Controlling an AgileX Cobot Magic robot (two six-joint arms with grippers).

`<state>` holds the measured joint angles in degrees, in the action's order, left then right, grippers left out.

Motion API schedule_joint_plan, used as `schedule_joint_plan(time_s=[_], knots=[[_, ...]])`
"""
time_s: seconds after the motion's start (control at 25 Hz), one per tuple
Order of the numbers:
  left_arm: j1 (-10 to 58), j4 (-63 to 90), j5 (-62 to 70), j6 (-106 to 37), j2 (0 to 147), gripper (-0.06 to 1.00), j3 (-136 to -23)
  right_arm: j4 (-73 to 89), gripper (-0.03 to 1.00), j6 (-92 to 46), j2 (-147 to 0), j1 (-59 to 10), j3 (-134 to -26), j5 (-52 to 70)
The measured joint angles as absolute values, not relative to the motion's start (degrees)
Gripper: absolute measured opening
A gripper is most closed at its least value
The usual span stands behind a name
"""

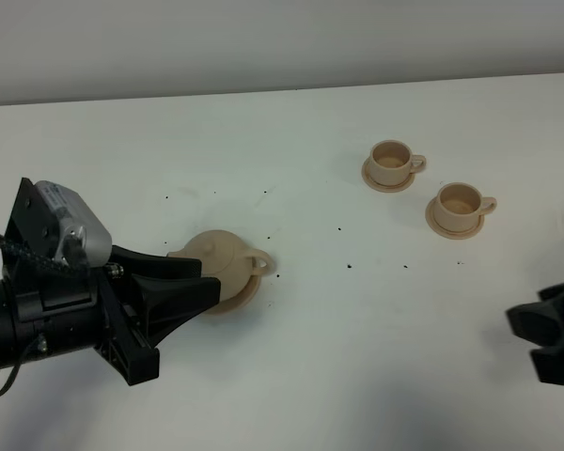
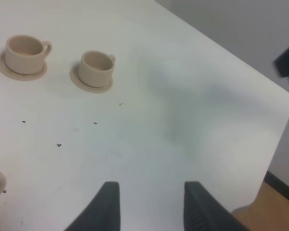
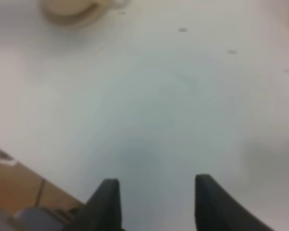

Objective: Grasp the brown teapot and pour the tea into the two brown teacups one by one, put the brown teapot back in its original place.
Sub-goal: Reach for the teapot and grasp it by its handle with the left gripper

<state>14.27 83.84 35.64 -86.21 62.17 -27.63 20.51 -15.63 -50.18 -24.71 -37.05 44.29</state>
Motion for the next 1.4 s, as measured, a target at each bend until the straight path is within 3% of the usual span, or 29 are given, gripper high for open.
schedule_joint_plan(time_s=[0.2, 0.4, 0.64, 1.4], knots=[[14.27, 83.79, 35.19, -86.21, 62.17, 0.37, -27.63, 8.68, 0.39, -3.13, -37.39, -24.71, -35.12, 52.39], [14.27, 83.79, 33.69, -86.32, 62.17, 0.37, -27.63, 6.27, 0.39, -2.78, -27.78, -24.71, -34.86, 60.22], [14.27, 83.79, 33.43, -87.34, 62.17, 0.37, -27.63, 5.59, 0.39, -4.72, -17.70, -24.71, -29.87, 60.69], [14.27, 84.71, 33.22, -89.97, 62.17, 0.37, -27.63, 5.37, 0.39, -5.51, -12.33, -24.51, -28.18, 61.20]])
